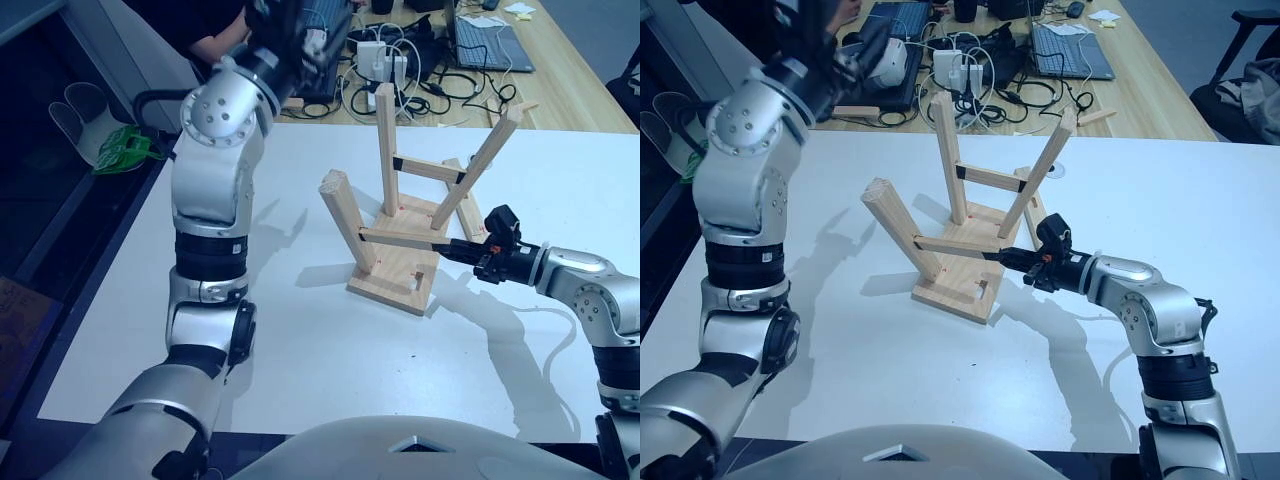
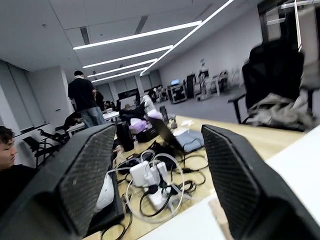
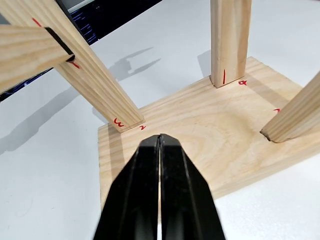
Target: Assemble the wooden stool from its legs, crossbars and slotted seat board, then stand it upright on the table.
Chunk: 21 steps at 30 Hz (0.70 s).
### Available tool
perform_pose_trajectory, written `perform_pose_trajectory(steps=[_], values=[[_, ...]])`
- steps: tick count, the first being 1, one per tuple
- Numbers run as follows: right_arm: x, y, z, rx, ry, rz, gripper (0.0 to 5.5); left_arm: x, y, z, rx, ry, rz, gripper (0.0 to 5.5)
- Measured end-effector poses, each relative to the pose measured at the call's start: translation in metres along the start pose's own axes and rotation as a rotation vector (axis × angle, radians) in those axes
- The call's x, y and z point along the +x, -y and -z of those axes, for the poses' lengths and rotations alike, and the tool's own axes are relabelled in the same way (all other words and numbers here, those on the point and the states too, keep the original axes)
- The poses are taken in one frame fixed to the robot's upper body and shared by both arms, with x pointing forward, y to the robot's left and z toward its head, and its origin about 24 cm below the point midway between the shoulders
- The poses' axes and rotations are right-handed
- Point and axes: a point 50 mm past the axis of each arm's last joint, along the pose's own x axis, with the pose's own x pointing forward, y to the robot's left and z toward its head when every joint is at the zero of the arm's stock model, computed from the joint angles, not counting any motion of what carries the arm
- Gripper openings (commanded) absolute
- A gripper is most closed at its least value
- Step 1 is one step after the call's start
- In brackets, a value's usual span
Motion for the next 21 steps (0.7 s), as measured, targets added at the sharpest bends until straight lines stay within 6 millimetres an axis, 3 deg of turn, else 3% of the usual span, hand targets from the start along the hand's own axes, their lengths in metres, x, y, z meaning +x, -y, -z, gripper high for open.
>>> perform_pose_trajectory(steps=[4,7,9,13,21], values=[[0.000,0.000,0.001,-0.004,-0.007,0.005,0.00,-0.017,0.026,-0.020,-0.278,0.069,0.265,3.17],[-0.001,0.000,0.004,-0.002,-0.014,0.009,0.00,-0.045,0.040,-0.007,-0.382,-0.039,0.437,3.17],[-0.001,-0.001,0.004,-0.005,-0.014,0.008,0.00,-0.057,0.042,0.008,-0.374,-0.143,0.453,3.17],[-0.001,-0.002,0.003,-0.009,-0.013,0.006,0.00,-0.057,0.055,0.032,-0.312,-0.277,0.408,3.17],[0.000,-0.002,0.004,-0.009,-0.017,0.003,0.00,-0.055,0.064,0.032,-0.296,-0.262,0.400,3.17]])
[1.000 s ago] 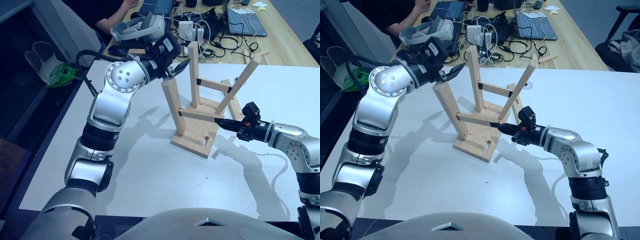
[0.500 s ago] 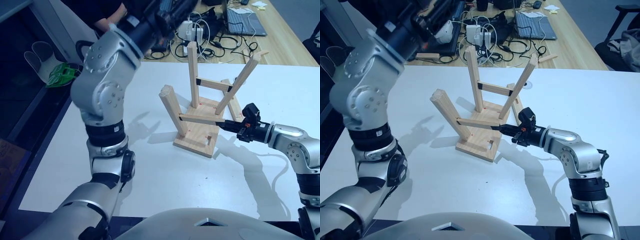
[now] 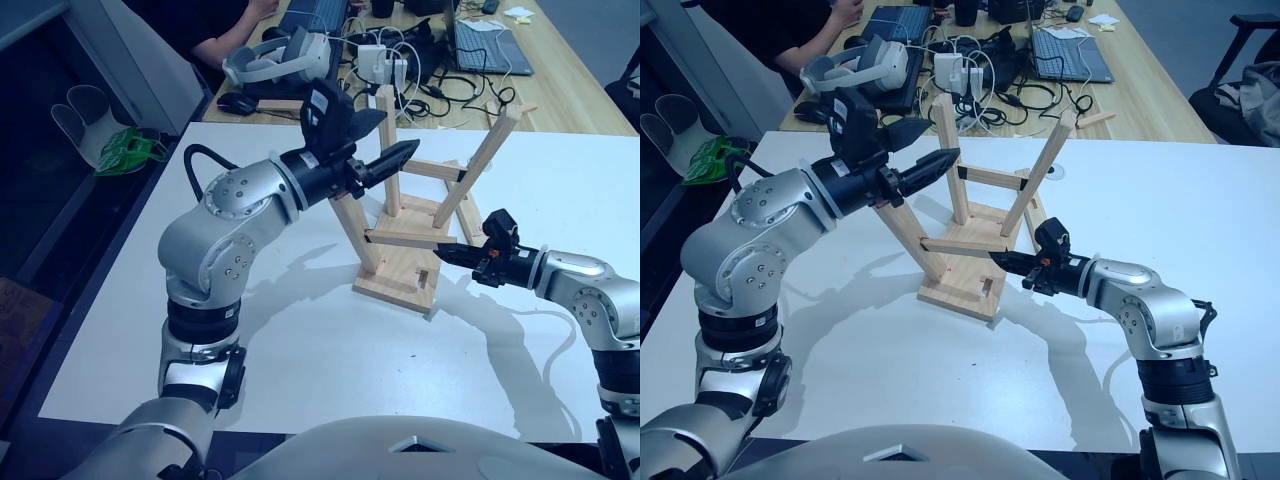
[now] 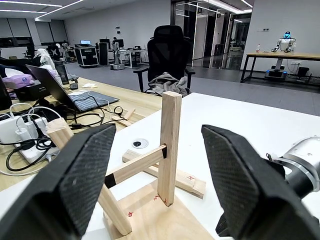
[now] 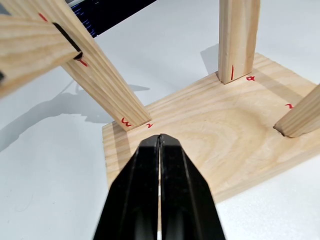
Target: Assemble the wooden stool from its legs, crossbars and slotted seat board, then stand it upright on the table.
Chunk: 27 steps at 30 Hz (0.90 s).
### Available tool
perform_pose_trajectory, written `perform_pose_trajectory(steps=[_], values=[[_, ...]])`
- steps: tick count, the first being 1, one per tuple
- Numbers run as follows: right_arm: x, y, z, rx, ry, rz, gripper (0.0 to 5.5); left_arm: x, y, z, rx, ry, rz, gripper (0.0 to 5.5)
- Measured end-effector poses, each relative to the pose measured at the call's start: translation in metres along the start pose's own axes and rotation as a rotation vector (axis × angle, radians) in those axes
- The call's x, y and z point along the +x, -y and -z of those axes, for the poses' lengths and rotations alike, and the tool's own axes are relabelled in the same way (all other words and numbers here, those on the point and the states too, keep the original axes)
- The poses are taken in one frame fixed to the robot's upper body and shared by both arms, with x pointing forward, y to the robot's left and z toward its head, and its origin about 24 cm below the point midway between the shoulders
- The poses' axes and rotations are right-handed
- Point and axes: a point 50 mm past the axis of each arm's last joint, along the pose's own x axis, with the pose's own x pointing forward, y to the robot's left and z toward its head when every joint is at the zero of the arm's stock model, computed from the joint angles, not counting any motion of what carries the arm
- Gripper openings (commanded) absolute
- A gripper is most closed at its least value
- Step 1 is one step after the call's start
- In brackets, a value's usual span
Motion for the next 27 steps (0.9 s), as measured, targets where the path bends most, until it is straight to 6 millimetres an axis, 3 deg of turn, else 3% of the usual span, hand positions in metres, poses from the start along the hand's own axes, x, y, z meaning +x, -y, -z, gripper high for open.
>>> perform_pose_trajectory(steps=[1,3,5,8,10,12,15,16,20,27], values=[[0.000,0.000,0.000,0.000,0.000,0.001,0.00,0.002,-0.002,-0.003,-0.027,0.028,-0.004,3.17],[0.000,0.000,0.000,0.001,0.000,0.001,0.00,0.002,-0.014,-0.032,-0.020,0.155,-0.049,3.17],[0.000,0.000,0.000,0.001,0.002,0.002,0.00,0.001,-0.019,-0.073,0.017,0.310,-0.033,3.17],[0.000,0.001,0.000,-0.002,0.006,0.004,0.00,-0.003,-0.020,-0.102,0.058,0.384,0.005,3.17],[0.000,0.001,0.000,-0.003,0.009,0.006,0.00,-0.006,-0.021,-0.111,0.068,0.403,0.013,3.17],[0.000,0.002,0.001,-0.006,0.009,0.011,0.00,-0.003,-0.019,-0.098,0.041,0.342,0.015,3.17],[-0.001,0.003,0.000,-0.011,0.010,0.013,0.00,0.008,-0.010,-0.010,-0.154,0.062,0.018,3.17],[-0.001,0.003,0.000,-0.011,0.009,0.013,0.00,0.009,-0.007,0.006,-0.168,0.035,0.003,3.17],[0.000,0.002,-0.001,-0.016,0.009,0.005,0.00,0.020,0.006,0.018,-0.109,0.049,-0.010,3.17],[0.001,0.002,0.001,-0.012,0.010,0.009,0.00,0.032,0.002,0.004,-0.132,0.044,-0.036,3.17]])
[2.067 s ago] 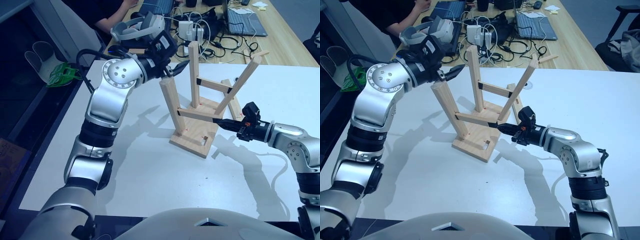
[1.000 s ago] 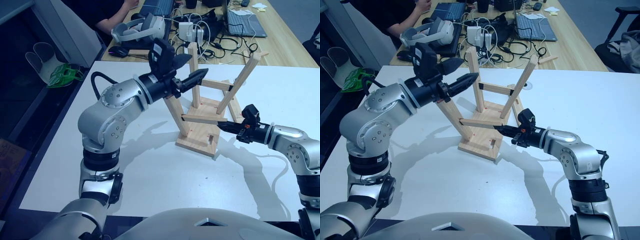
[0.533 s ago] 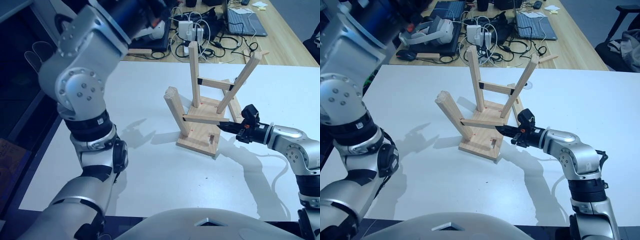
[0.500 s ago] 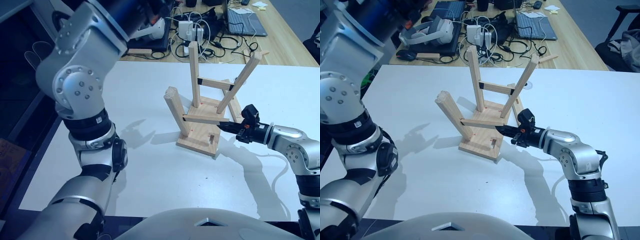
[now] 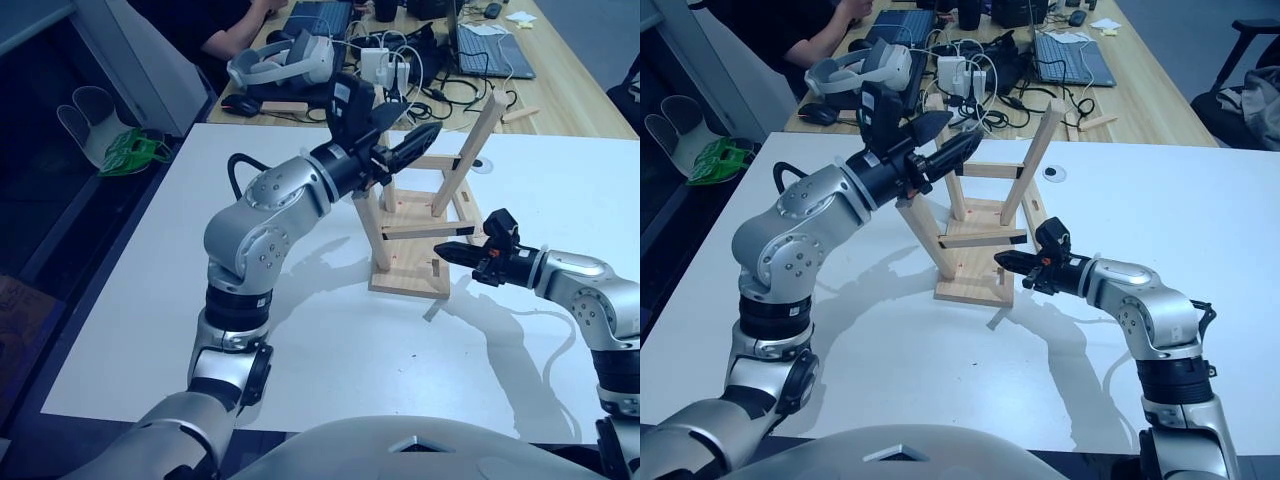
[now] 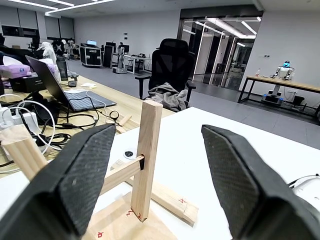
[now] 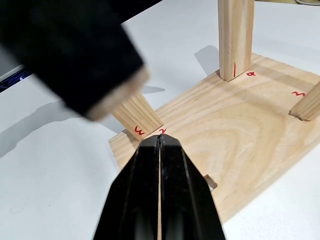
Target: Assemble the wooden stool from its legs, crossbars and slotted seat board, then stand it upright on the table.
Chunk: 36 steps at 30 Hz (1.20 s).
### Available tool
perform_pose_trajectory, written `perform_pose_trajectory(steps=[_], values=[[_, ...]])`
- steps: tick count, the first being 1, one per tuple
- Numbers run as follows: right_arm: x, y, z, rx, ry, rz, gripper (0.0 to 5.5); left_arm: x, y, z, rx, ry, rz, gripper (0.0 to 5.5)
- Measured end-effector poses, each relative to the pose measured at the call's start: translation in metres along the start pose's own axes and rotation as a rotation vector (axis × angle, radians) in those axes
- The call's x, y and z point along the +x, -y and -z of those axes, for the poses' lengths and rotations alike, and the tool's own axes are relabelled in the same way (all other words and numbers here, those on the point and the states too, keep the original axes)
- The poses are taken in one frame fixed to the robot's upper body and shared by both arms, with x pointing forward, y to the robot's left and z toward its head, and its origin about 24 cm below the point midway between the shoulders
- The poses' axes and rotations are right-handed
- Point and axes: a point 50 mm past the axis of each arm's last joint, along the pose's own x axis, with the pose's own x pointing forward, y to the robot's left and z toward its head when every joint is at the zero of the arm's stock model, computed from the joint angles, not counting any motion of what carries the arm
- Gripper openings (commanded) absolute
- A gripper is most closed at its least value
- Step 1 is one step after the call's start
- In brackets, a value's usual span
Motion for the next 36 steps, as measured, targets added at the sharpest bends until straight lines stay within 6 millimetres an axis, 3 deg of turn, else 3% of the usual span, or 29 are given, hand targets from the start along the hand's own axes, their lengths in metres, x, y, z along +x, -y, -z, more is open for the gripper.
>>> perform_pose_trajectory(steps=[7,10,14,17,22,27,32,36], values=[[-0.013,0.010,-0.003,-0.021,0.023,0.077,0.00,0.004,0.016,-0.026,-0.057,0.114,-0.028,3.17],[-0.032,0.020,0.020,0.021,-0.031,0.176,0.46,0.003,0.014,-0.045,-0.078,0.235,-0.066,3.20],[-0.045,0.050,0.043,0.021,-0.061,0.439,1.15,-0.001,0.012,-0.050,-0.077,0.284,-0.107,3.20],[-0.037,0.068,0.054,0.039,-0.037,0.557,1.65,-0.004,0.006,-0.052,-0.052,0.310,-0.164,3.20],[-0.013,0.081,0.033,0.006,0.087,0.601,2.48,-0.006,-0.001,-0.048,-0.042,0.318,-0.213,3.20],[0.002,0.088,0.027,0.044,0.124,0.589,3.36,-0.004,0.001,-0.045,-0.052,0.323,-0.212,3.20],[0.018,0.093,0.031,0.084,0.024,0.542,4.28,-0.003,-0.001,-0.044,-0.055,0.317,-0.227,3.20],[0.025,0.103,0.025,0.143,-0.058,0.584,4.28,-0.003,-0.002,-0.043,-0.063,0.315,-0.232,3.20]])
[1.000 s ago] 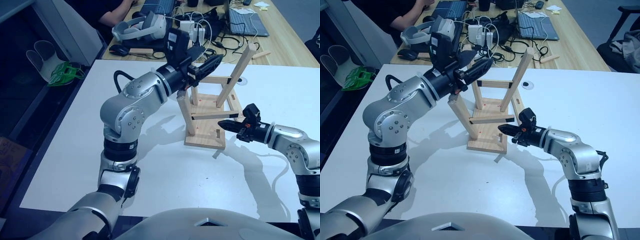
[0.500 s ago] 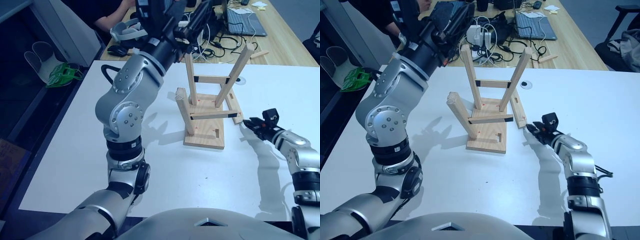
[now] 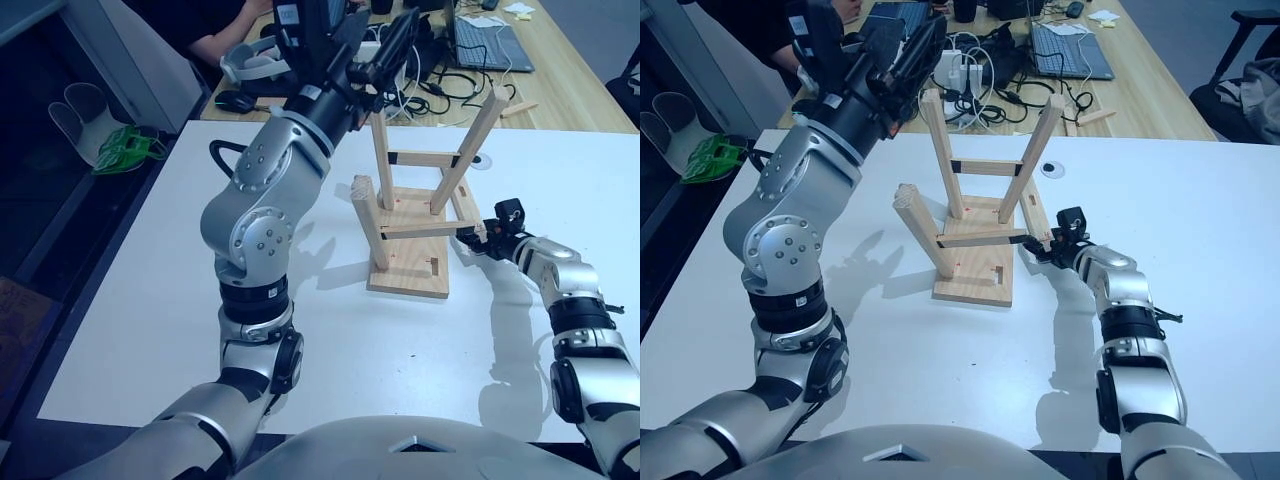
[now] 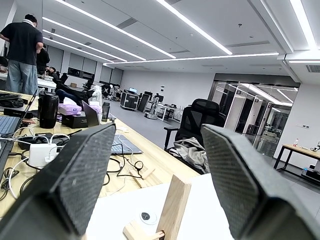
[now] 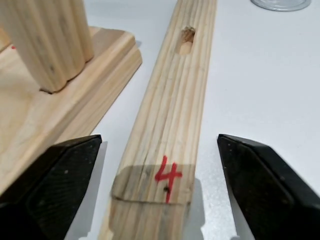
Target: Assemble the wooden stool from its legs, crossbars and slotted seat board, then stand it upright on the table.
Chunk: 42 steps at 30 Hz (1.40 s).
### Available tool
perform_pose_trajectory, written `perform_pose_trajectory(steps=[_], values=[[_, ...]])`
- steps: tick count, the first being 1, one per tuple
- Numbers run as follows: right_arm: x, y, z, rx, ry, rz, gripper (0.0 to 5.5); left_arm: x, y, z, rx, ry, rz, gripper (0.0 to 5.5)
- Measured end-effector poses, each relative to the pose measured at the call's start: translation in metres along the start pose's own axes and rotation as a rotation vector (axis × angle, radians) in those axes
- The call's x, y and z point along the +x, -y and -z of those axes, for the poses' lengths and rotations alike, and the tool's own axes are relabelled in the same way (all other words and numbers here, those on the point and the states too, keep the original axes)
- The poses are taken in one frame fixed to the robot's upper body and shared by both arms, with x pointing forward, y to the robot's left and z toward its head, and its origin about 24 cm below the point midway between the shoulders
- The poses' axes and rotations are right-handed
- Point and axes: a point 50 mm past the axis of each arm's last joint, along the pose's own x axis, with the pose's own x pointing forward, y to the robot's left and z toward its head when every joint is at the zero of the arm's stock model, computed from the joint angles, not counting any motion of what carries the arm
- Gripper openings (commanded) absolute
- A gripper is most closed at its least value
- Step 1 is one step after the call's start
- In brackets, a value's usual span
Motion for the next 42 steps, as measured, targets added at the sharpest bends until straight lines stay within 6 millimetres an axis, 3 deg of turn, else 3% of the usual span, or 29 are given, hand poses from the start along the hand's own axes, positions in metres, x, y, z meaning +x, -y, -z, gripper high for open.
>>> perform_pose_trajectory(steps=[8,14,20,24,27,31,35,37,40,42], values=[[0.006,0.008,-0.004,0.127,-0.071,0.086,3.14,-0.001,-0.007,-0.001,-0.011,0.003,-0.033,3.20],[0.004,0.012,-0.001,0.063,-0.119,0.126,2.11,0.001,-0.011,-0.002,-0.013,0.009,-0.046,3.20],[-0.002,0.016,0.008,0.054,-0.078,0.181,2.03,0.001,-0.020,-0.004,0.009,0.027,-0.079,3.20],[-0.005,0.014,0.011,0.041,-0.024,0.204,2.03,0.004,-0.031,-0.018,0.036,0.106,-0.111,3.20],[-0.010,0.021,0.008,0.049,0.078,0.317,2.03,0.007,-0.036,-0.023,0.041,0.149,-0.128,3.20],[-0.026,0.030,-0.034,-0.072,0.335,0.497,2.03,0.015,-0.040,-0.024,0.037,0.180,-0.143,3.20],[-0.056,0.024,-0.105,-0.300,0.682,0.646,2.03,0.030,-0.035,-0.026,0.014,0.190,-0.108,3.20],[-0.073,0.004,-0.144,-0.424,0.874,0.618,2.03,0.033,-0.032,-0.020,-0.062,0.161,-0.063,3.20],[-0.103,-0.046,-0.206,-0.612,1.150,0.422,2.03,0.036,-0.024,-0.014,-0.163,0.109,0.039,3.20],[-0.114,-0.067,-0.223,-0.676,1.220,0.294,2.03,0.037,-0.021,-0.015,-0.187,0.107,0.081,2.85]])
